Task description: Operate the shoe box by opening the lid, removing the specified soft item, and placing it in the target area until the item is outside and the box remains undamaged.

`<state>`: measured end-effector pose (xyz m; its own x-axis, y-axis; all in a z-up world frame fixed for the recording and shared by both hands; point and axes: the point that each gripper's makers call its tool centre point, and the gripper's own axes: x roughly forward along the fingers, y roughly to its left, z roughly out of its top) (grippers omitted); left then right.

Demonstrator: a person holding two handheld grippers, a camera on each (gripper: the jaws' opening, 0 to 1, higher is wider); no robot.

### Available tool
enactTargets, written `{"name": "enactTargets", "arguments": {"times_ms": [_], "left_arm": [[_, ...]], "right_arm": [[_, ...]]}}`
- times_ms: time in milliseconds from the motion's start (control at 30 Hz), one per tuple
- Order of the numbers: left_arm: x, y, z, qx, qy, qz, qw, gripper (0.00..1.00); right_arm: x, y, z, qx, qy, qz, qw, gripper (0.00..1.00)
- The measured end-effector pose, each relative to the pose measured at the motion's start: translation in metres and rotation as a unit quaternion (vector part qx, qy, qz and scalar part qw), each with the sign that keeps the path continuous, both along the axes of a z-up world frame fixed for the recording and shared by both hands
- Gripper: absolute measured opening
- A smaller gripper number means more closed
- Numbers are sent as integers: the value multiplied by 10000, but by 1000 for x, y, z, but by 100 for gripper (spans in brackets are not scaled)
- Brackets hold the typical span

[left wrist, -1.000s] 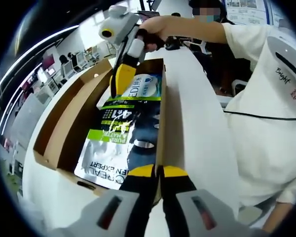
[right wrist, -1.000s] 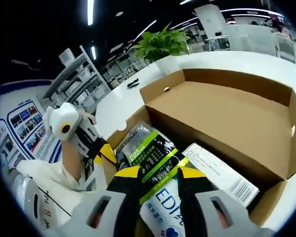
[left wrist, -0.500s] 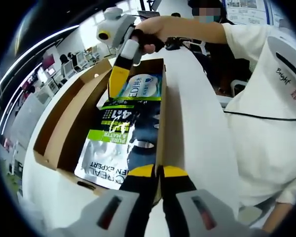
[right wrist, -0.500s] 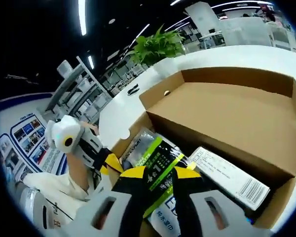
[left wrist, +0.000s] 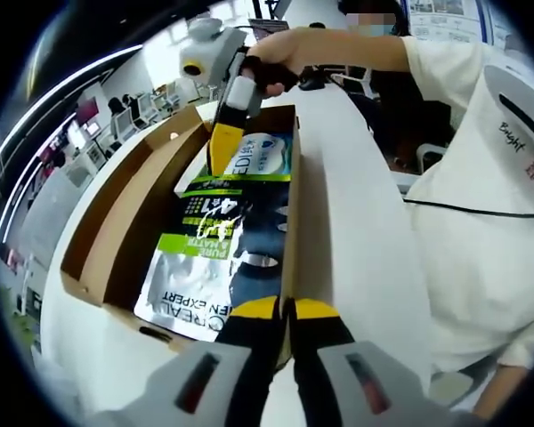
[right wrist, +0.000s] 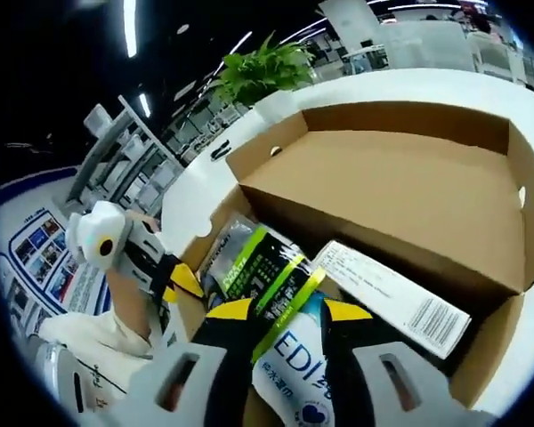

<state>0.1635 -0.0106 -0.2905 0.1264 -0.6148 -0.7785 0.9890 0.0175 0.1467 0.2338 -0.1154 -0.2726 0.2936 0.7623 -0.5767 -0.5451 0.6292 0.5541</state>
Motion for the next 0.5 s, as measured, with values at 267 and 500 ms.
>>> {"name": "enactTargets", "arguments": {"times_ms": [267, 500], "left_arm": [[0, 0, 0, -6, 1, -25, 10000, 4], [1, 1, 0, 24, 19, -1, 10000, 4]], "right_arm": [[7, 1, 8, 470, 128, -235, 9985, 26], [0, 6, 28, 1167, 299, -229, 9924, 24]]}}
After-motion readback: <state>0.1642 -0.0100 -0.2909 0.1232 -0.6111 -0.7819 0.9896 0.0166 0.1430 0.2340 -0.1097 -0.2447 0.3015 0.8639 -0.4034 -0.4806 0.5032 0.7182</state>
